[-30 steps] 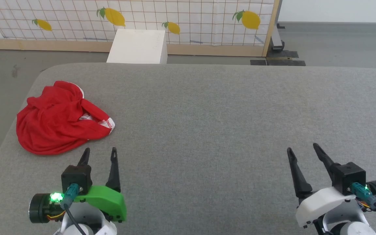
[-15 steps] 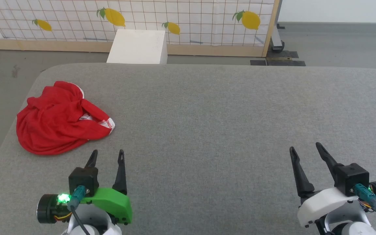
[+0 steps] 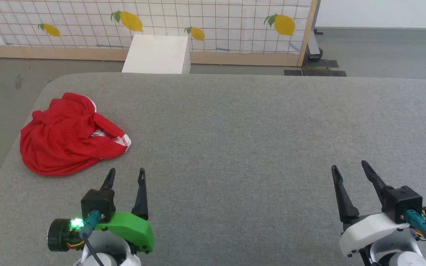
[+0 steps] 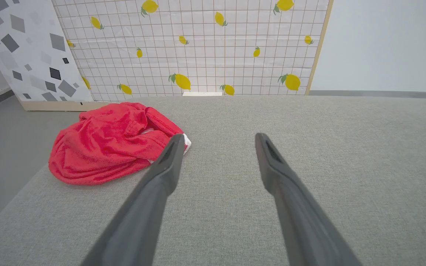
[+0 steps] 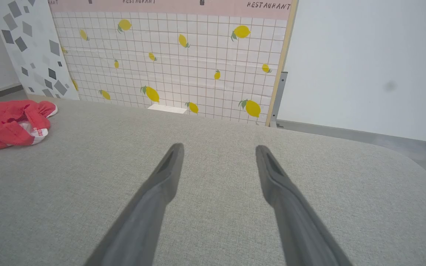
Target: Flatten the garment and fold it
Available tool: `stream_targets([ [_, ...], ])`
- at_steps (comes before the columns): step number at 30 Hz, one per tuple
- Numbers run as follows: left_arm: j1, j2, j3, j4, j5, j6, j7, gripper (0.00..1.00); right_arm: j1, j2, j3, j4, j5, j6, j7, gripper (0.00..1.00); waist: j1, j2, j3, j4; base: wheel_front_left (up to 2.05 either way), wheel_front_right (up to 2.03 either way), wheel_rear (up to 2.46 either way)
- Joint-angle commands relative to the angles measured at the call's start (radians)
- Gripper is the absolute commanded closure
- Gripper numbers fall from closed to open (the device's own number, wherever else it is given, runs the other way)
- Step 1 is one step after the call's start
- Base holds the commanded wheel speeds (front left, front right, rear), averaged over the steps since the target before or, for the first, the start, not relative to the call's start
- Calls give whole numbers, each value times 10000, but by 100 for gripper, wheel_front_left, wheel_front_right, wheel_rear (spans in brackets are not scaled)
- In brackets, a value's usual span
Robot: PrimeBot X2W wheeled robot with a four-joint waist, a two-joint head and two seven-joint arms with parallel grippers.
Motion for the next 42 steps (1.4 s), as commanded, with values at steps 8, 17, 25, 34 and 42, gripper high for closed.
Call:
stream_targets([
  [8,-210,-10,-112,158,-325,47,-301,0,38,11,-103,81,0,-5,-311,0,0,0,-46,45,0,0,0],
  [17,-293,-12,-231,332,-511,98,-487,0,27,14,-177,132,13,-6,-498,0,0,0,-34,84,0,0,0],
  [25,-376,-13,-332,522,-537,198,-651,0,23,16,-260,180,34,-7,-663,0,0,0,-36,98,0,0,0],
  [34,-441,-15,-389,670,-577,223,-837,0,21,18,-350,231,111,-8,-850,0,0,0,-37,124,0,0,0],
  [42,-493,26,-416,849,-590,246,-1001,0,8,20,-333,303,122,-9,-1015,0,0,0,-36,181,0,0,0],
])
